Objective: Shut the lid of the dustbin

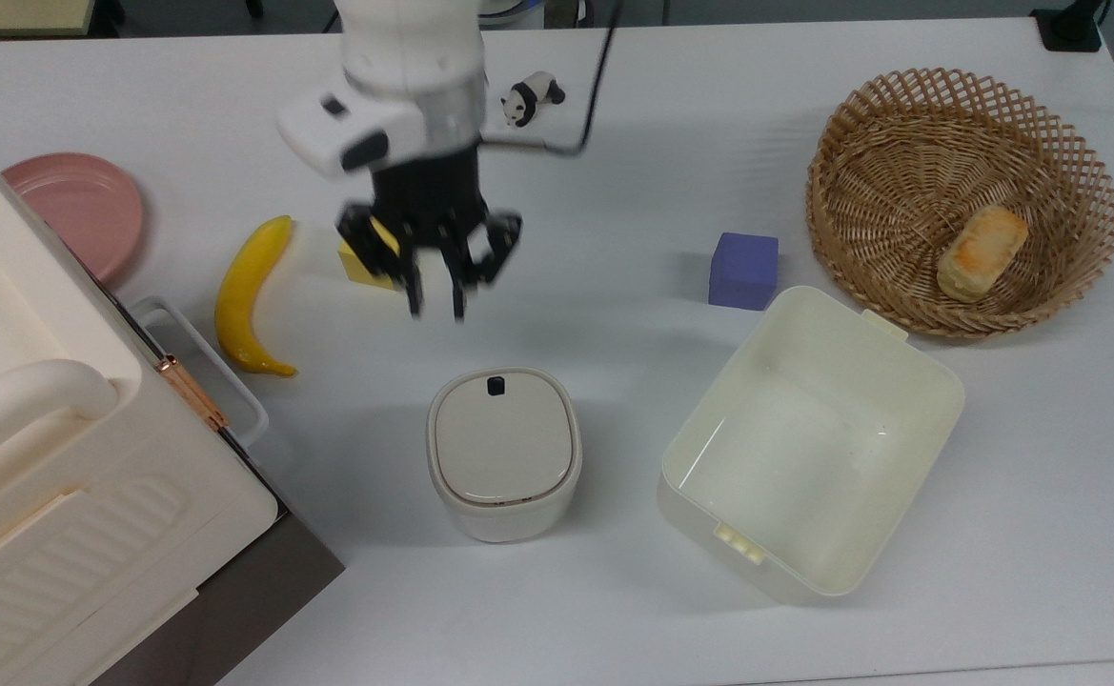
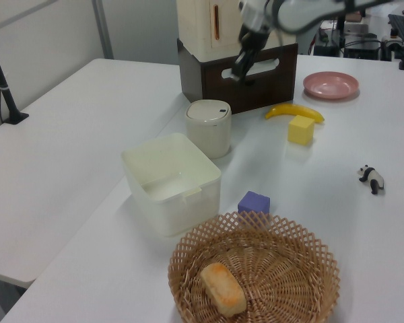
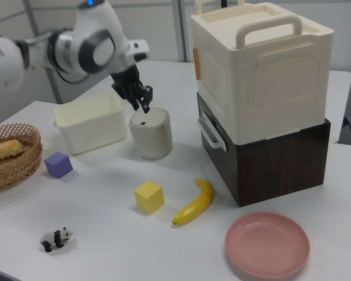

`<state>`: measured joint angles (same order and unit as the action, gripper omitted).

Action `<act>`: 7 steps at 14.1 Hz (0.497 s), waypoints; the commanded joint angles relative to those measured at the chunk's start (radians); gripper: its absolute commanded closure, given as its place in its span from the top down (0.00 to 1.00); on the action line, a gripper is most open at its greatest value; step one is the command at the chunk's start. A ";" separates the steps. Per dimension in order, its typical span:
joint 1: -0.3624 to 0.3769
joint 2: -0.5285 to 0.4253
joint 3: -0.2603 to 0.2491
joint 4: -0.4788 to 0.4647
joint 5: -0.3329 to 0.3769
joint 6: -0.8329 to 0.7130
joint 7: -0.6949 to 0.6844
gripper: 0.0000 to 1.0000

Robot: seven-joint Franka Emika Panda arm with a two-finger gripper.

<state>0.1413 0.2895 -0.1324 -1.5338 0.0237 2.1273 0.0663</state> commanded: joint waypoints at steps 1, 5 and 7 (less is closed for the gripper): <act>-0.029 -0.171 0.007 -0.069 0.001 -0.251 -0.158 0.76; -0.075 -0.288 0.005 -0.124 -0.001 -0.496 -0.284 1.00; -0.094 -0.308 0.000 -0.154 -0.001 -0.515 -0.304 1.00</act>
<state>0.0720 0.0468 -0.1324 -1.5917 0.0237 1.6349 -0.1797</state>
